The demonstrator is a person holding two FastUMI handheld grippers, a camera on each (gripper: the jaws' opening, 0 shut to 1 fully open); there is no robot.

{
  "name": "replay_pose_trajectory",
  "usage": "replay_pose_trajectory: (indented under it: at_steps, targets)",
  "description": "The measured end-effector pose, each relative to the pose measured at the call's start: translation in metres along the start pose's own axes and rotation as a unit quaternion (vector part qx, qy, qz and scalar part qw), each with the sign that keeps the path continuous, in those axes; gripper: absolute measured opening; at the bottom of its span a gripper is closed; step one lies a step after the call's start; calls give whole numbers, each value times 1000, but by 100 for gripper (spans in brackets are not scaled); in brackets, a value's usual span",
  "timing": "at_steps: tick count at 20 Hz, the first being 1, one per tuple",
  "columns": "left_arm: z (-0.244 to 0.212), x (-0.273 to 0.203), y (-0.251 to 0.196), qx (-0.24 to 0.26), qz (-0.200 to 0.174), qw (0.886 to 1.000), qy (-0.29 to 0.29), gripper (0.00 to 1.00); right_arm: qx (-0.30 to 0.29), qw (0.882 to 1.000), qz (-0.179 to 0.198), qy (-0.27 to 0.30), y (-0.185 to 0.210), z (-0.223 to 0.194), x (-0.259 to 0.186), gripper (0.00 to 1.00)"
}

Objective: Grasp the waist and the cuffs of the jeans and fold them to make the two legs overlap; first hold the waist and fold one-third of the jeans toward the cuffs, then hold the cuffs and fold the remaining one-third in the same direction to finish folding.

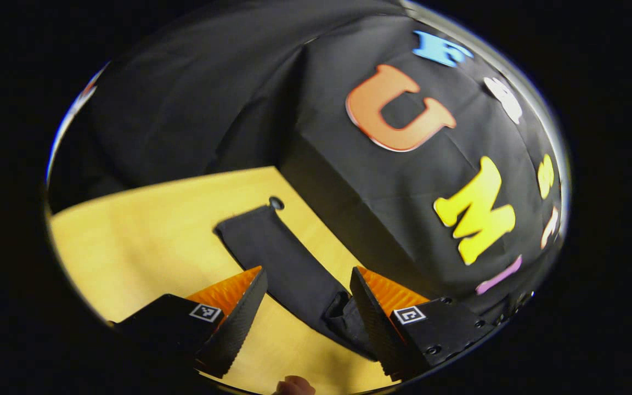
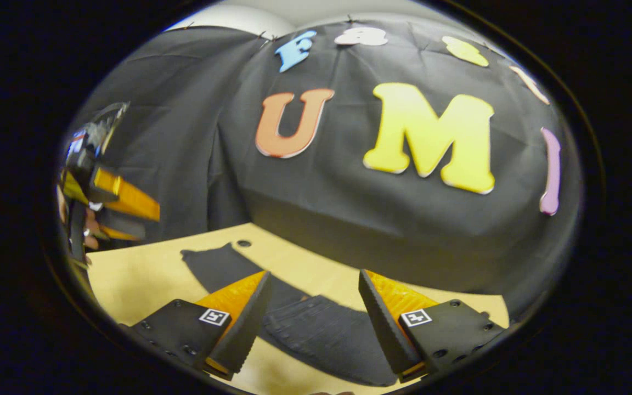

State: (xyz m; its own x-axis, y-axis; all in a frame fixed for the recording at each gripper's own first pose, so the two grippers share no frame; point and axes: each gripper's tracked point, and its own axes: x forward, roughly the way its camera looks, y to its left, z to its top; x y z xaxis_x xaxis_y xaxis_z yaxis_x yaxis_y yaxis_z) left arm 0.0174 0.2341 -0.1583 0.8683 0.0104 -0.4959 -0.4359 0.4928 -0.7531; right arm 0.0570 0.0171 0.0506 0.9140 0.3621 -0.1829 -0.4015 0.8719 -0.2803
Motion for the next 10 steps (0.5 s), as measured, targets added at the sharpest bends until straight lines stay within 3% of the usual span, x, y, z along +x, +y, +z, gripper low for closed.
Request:
replay_pose_trajectory:
  at_steps: [2, 5, 10]
  targets:
    - [3, 28, 15, -88, -1, 996, 6, 98, 12, 999, -22, -44, -27, 32, -12, 97]
    - [10, 60, 55, -160, 30, 987, -1, 98, 27, 996, -45, -68, -64, 56, -26, 98]
    - [9, 93, 92, -180, 76, 981, 1, 98, 72, 989, -112, -71, -128, 63, -51, 98]
